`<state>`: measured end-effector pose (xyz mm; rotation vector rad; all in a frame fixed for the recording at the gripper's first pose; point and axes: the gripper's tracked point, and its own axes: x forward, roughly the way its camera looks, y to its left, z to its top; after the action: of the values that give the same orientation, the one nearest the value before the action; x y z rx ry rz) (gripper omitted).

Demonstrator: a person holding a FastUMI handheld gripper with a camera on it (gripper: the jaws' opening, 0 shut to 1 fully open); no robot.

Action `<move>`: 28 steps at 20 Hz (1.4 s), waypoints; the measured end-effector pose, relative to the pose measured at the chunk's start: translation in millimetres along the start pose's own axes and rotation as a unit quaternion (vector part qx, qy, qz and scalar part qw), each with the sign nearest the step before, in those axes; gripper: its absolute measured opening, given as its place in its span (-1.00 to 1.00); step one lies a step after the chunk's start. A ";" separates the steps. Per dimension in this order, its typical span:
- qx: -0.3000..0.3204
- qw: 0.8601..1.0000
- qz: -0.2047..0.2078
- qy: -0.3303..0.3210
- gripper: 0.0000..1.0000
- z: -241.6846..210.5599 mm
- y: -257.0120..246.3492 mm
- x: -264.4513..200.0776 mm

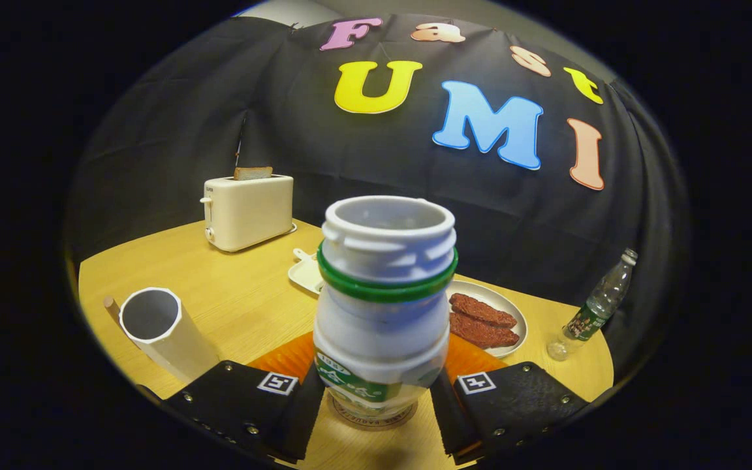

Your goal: Take the bottle from table, then pour the juice into the cup, finally place the bottle on the coaster

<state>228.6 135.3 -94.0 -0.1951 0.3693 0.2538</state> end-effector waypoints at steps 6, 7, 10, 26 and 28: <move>0.017 1.000 0.003 0.008 0.49 -9.5 -3.3 4.0; 0.020 1.000 0.004 0.010 0.49 -11.9 -2.7 4.6; 0.026 1.000 0.004 0.010 0.49 -12.5 -4.6 6.6; 0.041 0.995 -0.043 -0.075 0.99 29.3 -14.3 -33.4; 0.045 0.992 -0.065 -0.102 0.98 48.5 -18.9 -54.0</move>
<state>201.1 117.4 -26.5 -0.1030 0.1644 0.1272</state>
